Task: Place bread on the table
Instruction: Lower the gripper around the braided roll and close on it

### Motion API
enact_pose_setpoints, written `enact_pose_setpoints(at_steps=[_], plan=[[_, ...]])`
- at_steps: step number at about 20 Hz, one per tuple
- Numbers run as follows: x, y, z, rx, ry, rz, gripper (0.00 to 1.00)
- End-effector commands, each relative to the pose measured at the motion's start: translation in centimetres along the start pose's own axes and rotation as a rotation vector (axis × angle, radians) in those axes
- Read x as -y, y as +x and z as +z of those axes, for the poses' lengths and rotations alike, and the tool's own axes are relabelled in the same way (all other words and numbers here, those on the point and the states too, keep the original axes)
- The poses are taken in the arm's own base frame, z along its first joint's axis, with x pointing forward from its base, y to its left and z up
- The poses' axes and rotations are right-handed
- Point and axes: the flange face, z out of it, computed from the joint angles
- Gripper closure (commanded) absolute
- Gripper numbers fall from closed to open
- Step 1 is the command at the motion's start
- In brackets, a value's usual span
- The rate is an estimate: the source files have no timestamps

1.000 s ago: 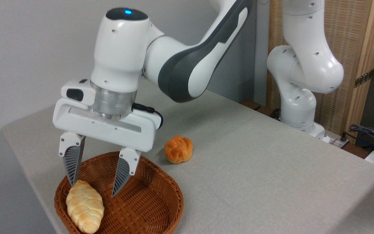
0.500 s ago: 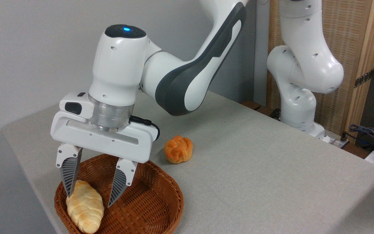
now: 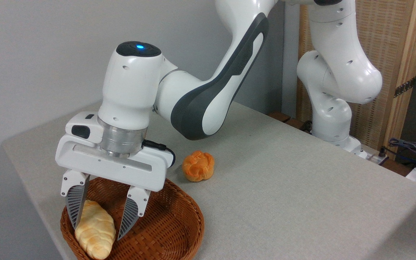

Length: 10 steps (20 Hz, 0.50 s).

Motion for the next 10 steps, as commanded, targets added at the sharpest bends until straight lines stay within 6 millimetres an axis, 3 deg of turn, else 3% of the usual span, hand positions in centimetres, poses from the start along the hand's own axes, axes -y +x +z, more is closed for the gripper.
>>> enact_pose_setpoints(at_steps=[1, 10], plan=[[-1.0, 0.1, 0.6, -0.013, -0.016, -0.009, 0.0], [-1.6, -0.2, 1.8, -0.016, -0.016, 0.004, 0.0]])
